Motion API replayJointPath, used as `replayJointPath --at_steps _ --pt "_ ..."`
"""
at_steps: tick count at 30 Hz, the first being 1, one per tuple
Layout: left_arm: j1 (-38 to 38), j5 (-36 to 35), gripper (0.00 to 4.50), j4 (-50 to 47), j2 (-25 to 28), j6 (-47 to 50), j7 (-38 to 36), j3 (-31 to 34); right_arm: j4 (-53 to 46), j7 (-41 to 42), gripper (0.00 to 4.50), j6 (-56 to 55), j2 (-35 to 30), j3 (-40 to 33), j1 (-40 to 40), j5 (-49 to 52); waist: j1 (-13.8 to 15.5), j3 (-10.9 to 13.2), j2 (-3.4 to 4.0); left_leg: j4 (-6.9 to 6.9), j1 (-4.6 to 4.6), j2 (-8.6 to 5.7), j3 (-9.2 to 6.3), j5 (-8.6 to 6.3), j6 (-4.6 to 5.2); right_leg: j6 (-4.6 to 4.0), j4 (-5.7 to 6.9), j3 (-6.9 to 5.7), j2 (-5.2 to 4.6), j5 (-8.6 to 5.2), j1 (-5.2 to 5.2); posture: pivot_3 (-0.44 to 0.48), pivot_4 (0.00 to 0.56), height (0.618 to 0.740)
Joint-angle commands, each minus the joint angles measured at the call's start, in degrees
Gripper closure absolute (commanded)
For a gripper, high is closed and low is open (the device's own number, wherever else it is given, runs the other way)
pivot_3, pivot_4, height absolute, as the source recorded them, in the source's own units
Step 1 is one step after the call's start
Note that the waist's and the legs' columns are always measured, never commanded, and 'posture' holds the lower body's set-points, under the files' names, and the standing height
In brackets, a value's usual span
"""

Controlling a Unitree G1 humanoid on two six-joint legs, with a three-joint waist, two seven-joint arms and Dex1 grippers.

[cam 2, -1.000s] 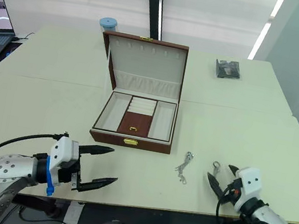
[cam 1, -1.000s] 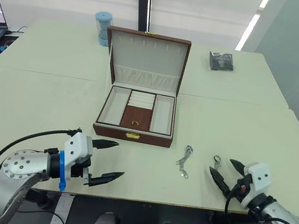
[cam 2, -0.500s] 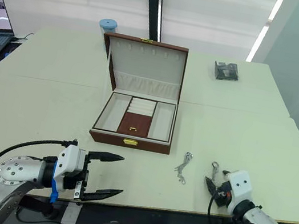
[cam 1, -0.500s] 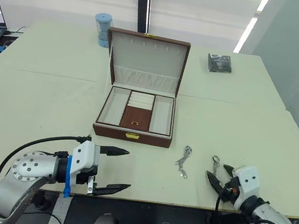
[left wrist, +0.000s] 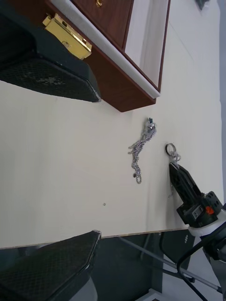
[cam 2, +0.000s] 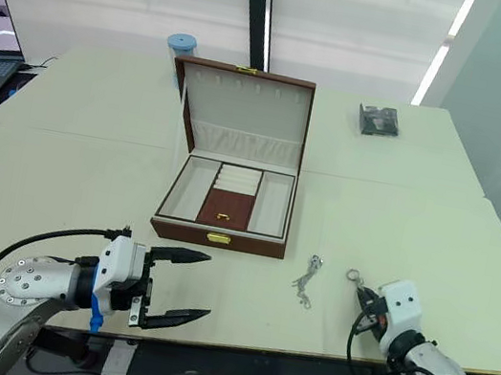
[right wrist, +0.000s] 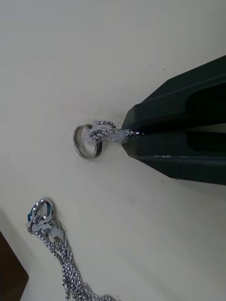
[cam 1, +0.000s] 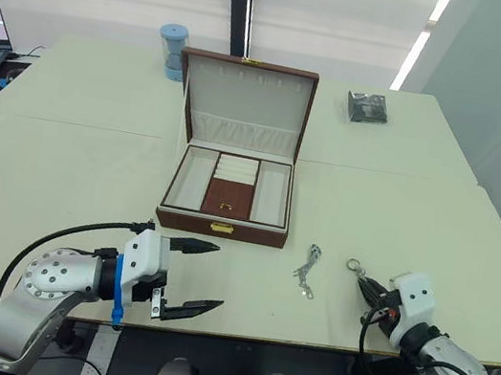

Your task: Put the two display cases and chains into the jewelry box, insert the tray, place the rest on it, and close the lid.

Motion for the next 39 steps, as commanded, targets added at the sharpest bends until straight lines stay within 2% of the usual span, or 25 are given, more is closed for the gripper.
replayJointPath --at_steps 1,13,22,31,39 --pt "-0.25 -0.45 0.00 -1.11 -0.67 0.08 0.75 -0.22 0.55 -0.30 4.48 1.24 0.06 -0.70 0.57 0.34 0.00 0.00 0.00 0.00 0.00 0.00 0.00 0.00 0.00 0.00 0.00 0.01 0.00 0.00 0.00 0.000 0.150 0.740" --pt "0.35 -1.70 0.00 -1.62 -2.47 1.80 2.57 0.51 -5.69 2.02 4.48 1.43 2.24 -5.83 -2.57 11.31 -0.02 0.07 0.11 -0.01 -0.01 0.00 -0.01 0.00 0.00 0.00 0.01 0.03 0.00 0.00 -0.03 0.000 0.150 0.740" --pt "2.40 -1.85 0.00 -2.90 -3.04 2.37 5.36 1.49 -9.80 1.71 4.48 5.63 2.57 -3.69 -9.10 17.46 -0.02 0.07 0.11 -0.02 -0.03 0.00 -0.02 0.00 0.00 0.00 0.00 0.05 0.00 0.00 -0.04 0.000 0.150 0.740" --pt "6.41 -2.12 0.00 -6.44 -5.98 3.90 13.00 4.21 -4.76 4.02 4.48 10.36 3.72 3.54 -24.35 20.04 -0.05 0.09 0.13 -0.03 -0.03 0.00 -0.08 0.00 0.00 -0.04 -0.01 0.06 0.00 0.03 -0.07 0.000 0.150 0.740" --pt "12.51 -1.21 0.00 -10.74 -10.04 4.00 20.61 6.92 7.36 7.91 4.48 9.07 6.78 11.85 -39.74 15.49 -0.13 0.11 0.14 -0.04 -0.04 0.02 -0.10 0.00 0.01 -0.24 -0.02 0.08 0.00 0.14 -0.10 0.000 0.150 0.740"
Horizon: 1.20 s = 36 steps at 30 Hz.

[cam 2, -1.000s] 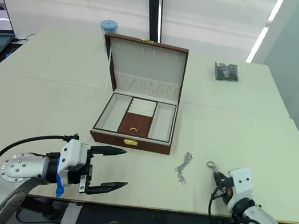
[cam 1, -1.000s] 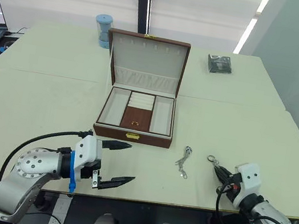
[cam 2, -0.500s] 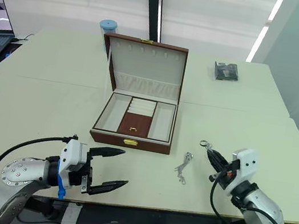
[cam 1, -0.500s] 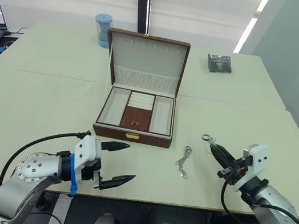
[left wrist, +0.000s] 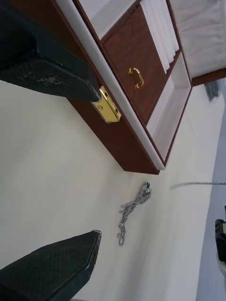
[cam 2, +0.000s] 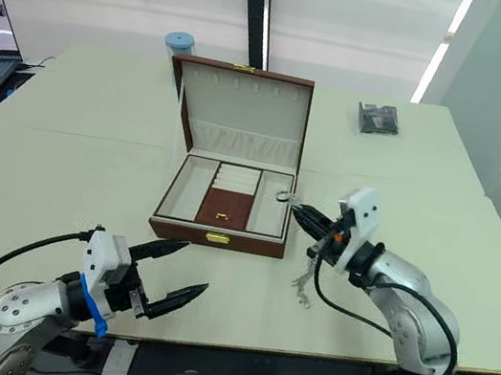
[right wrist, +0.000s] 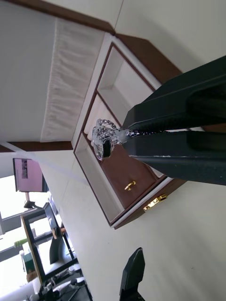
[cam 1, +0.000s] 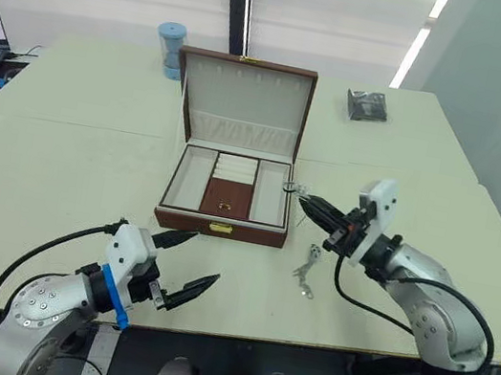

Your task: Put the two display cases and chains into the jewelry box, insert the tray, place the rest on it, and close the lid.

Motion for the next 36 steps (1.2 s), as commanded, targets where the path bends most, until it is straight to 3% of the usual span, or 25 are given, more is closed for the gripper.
replayJointPath --at_steps 1,10,16,36 --pt "2.27 0.63 0.00 -4.15 -1.90 -0.60 3.76 1.32 4.87 1.67 4.48 -2.38 2.13 3.51 -6.28 -2.97 0.01 0.00 0.01 0.00 0.00 0.01 -0.01 0.00 0.00 0.00 0.00 -0.01 0.00 0.00 -0.01 0.000 0.150 0.740" --pt "8.22 3.24 0.00 -6.42 -7.61 -3.91 10.34 2.14 21.83 4.75 4.48 -9.51 9.60 9.98 -20.90 -11.46 0.02 0.01 0.02 0.00 -0.01 0.01 -0.01 0.00 0.00 -0.02 -0.01 -0.01 -0.04 0.01 -0.04 0.000 0.150 0.740" --pt "11.58 5.00 0.00 -5.52 -12.29 -8.39 14.06 3.82 36.03 3.09 4.48 -14.70 18.21 10.43 -30.10 -16.22 -0.01 0.02 0.03 -0.01 -0.02 0.03 0.03 0.00 0.00 -0.03 0.01 0.01 -0.05 0.02 -0.09 0.000 0.150 0.740" --pt "12.47 4.65 0.00 -7.14 -14.20 -8.87 18.10 5.42 58.23 2.79 4.48 -26.25 29.92 8.69 -37.14 -23.92 0.02 0.02 0.04 -0.02 -0.38 0.08 0.00 0.00 0.00 -0.04 0.06 -0.07 -0.24 0.03 -0.41 0.000 0.150 0.740"
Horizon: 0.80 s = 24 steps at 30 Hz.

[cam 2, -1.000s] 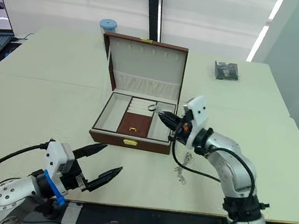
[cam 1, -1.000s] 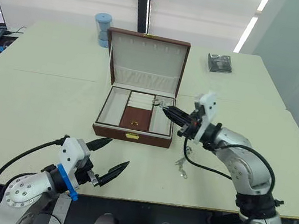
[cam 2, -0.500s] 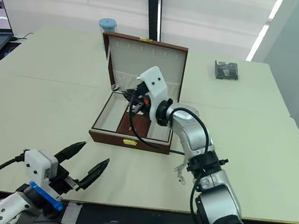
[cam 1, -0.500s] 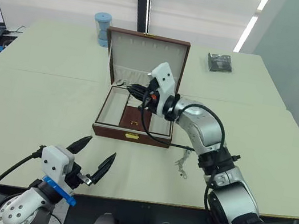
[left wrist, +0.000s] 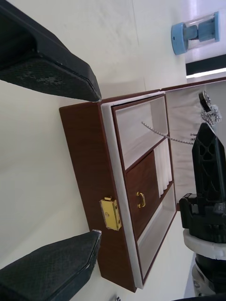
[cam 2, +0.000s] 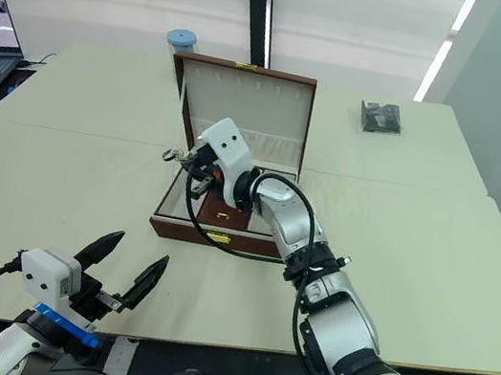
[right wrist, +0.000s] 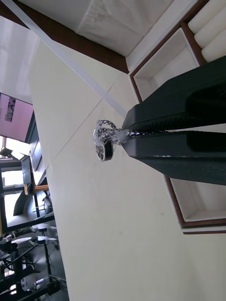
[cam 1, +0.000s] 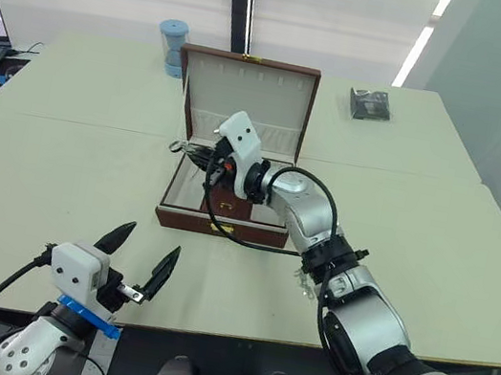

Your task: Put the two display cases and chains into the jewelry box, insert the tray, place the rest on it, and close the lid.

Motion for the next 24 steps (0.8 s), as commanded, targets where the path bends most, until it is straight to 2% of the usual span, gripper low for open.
replayJointPath --at_steps 1,14,17,24 --pt "-0.10 -0.38 0.00 -2.70 0.14 -0.04 0.45 0.29 0.82 -0.70 4.48 -1.55 1.21 -1.41 -1.77 -0.43 0.00 0.00 0.00 0.00 0.00 0.00 0.00 0.00 0.00 0.00 0.00 0.00 -0.01 0.00 0.00 0.000 0.150 0.740" --pt "-0.62 -0.36 0.00 -2.48 0.10 0.53 0.21 -0.10 3.07 -1.93 4.48 -0.50 2.42 -2.79 -0.23 -1.11 -0.01 0.00 0.00 0.00 -0.01 0.00 0.01 0.00 0.00 0.00 0.00 0.01 -0.03 0.00 -0.02 0.000 0.150 0.740" --pt "-0.86 -0.35 0.00 -2.54 0.14 0.80 0.27 -0.25 2.78 -1.94 3.76 -0.14 2.36 -2.95 -0.09 -1.02 -0.01 0.00 0.01 -0.01 -0.01 0.00 0.01 0.00 0.00 0.00 0.00 0.01 -0.03 0.00 -0.03 0.000 0.150 0.740" --pt "-1.78 -0.53 0.00 -2.71 0.37 1.57 0.39 -0.42 2.07 -1.72 1.69 0.35 2.30 -3.25 -0.04 -0.64 0.00 0.00 0.01 -0.01 -0.02 0.00 0.01 0.00 0.00 0.00 0.00 0.01 -0.03 0.00 -0.03 0.000 0.150 0.740"
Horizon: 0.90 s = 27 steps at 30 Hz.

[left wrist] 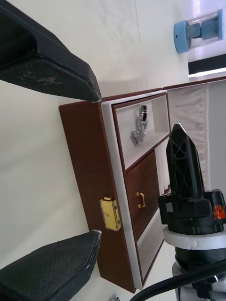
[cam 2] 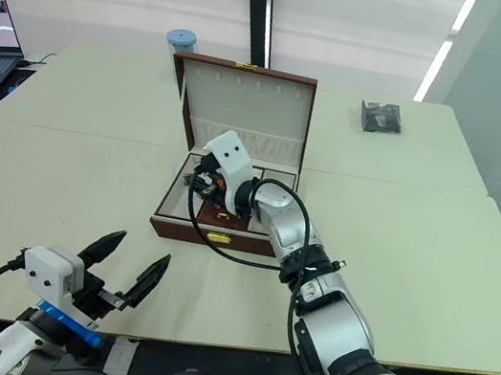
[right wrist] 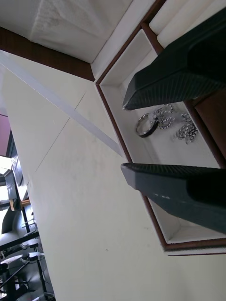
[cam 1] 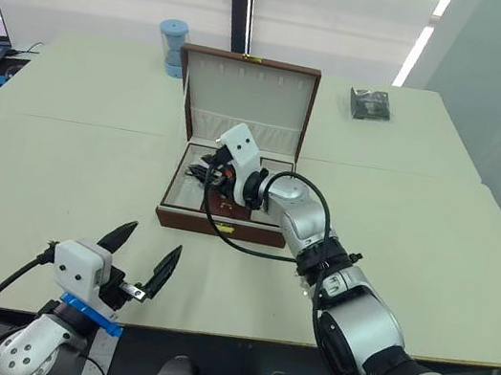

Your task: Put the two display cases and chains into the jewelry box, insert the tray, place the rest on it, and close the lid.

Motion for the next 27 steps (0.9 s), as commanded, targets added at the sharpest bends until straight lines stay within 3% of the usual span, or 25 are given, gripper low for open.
replayJointPath --at_steps 1,5,6,15,19,27 --pt "-0.32 -0.49 0.00 -2.58 0.34 0.19 0.27 -0.01 -2.45 0.37 1.33 -0.29 1.44 -1.39 -0.29 0.88 0.00 0.00 0.00 0.00 0.00 0.00 0.00 0.00 0.00 0.00 0.00 0.00 0.00 0.00 0.00 0.000 0.150 0.740" --pt "-0.77 -0.54 0.00 -2.80 0.32 0.75 0.37 -0.21 -2.75 0.56 0.12 -0.35 1.23 -1.60 -0.26 1.06 0.00 0.00 0.00 0.00 0.00 0.00 0.00 0.00 0.00 0.00 0.00 0.00 0.00 0.00 0.00 0.000 0.150 0.740" --pt "-0.84 -0.55 0.00 -2.87 0.30 0.91 0.37 -0.23 -2.78 0.56 0.02 -0.35 1.21 -1.65 -0.27 1.08 0.00 0.00 0.00 0.00 0.00 0.00 0.00 0.00 0.00 0.00 0.00 0.01 0.00 0.00 -0.01 0.000 0.150 0.740" --pt "-1.45 -0.58 0.00 -3.40 0.29 2.12 0.47 -0.23 -3.34 1.13 0.02 -1.03 1.14 -2.02 -0.13 1.32 0.00 0.00 0.00 -0.01 -0.01 0.00 0.00 0.00 0.00 0.00 0.00 0.01 0.00 0.00 -0.02 0.000 0.150 0.740" --pt "-2.12 -1.09 0.00 -3.37 1.03 3.38 0.19 0.35 -8.38 4.41 0.02 -1.76 -0.68 -2.17 2.37 2.49 0.01 0.00 0.00 -0.02 -0.03 0.01 -0.01 0.00 0.00 0.00 -0.01 0.00 0.00 0.00 -0.03 0.000 0.150 0.740" --pt "-4.02 -6.90 0.00 1.54 9.29 8.64 -5.90 7.09 -26.37 12.83 0.02 1.56 -12.91 -5.43 14.44 7.56 0.36 0.01 -0.01 -0.01 -0.07 0.00 -0.07 0.00 0.00 0.01 -0.03 -0.08 -0.06 0.00 0.00 0.000 0.150 0.740"
